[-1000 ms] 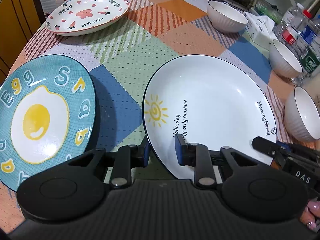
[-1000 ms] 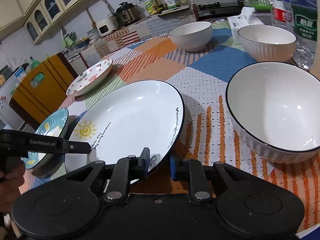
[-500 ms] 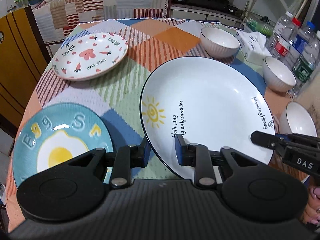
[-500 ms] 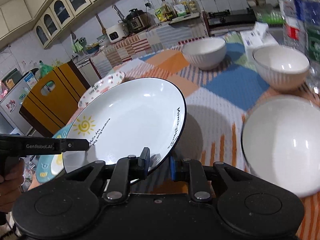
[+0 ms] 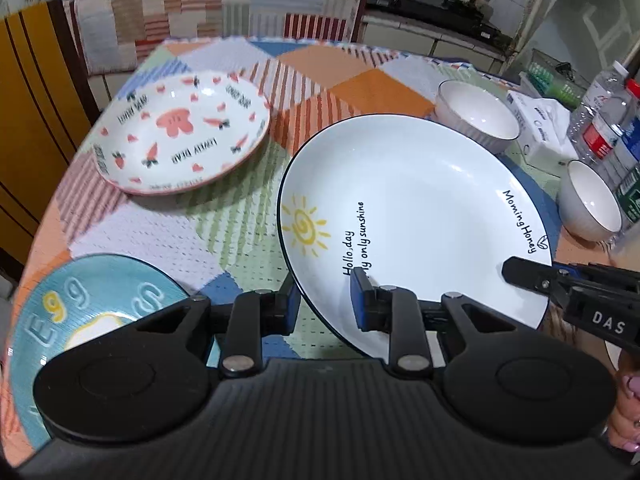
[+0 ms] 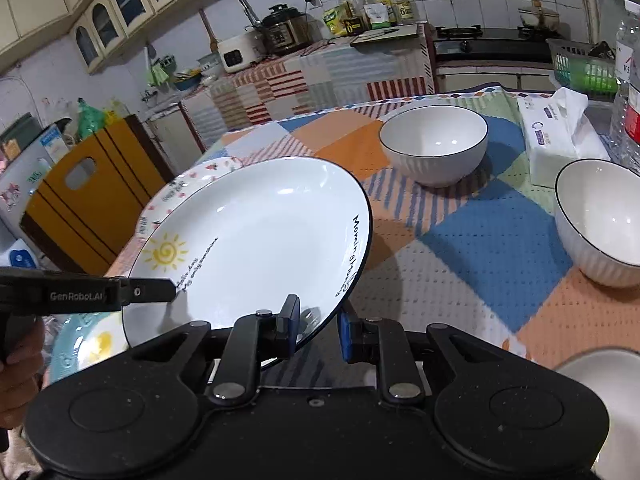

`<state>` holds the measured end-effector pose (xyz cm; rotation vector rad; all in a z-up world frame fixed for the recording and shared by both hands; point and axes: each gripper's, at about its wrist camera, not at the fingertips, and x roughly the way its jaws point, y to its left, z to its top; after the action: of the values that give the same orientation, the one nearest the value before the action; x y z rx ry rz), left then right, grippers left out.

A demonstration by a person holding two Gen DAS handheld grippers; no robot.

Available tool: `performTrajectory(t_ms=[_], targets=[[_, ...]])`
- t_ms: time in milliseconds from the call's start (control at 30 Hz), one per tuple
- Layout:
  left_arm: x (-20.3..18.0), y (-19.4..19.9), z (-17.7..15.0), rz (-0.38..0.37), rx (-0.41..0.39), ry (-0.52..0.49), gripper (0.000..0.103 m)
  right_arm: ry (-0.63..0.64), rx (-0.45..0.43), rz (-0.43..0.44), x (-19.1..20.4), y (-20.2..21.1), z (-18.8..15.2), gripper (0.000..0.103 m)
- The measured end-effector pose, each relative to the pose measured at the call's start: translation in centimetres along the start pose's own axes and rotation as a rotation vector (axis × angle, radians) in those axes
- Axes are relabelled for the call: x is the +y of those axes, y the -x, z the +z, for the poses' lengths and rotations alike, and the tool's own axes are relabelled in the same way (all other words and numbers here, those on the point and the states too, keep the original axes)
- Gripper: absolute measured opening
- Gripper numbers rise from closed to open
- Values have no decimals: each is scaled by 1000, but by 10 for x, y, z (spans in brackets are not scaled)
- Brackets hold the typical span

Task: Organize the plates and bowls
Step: 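Lift the sun plate with both grippers and carry it toward the bowls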

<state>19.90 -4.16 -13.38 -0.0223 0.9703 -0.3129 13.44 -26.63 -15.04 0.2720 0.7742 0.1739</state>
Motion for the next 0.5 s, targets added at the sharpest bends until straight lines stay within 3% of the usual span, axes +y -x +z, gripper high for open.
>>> performTrajectory(t_ms=[333,500], targets=[[-4,-31,3,18,51,8,24,-29,79,-49,-12,-26,5,24],[-5,-41,6,25,70,58,25,-13,102,-92,-10,-32,8,25]])
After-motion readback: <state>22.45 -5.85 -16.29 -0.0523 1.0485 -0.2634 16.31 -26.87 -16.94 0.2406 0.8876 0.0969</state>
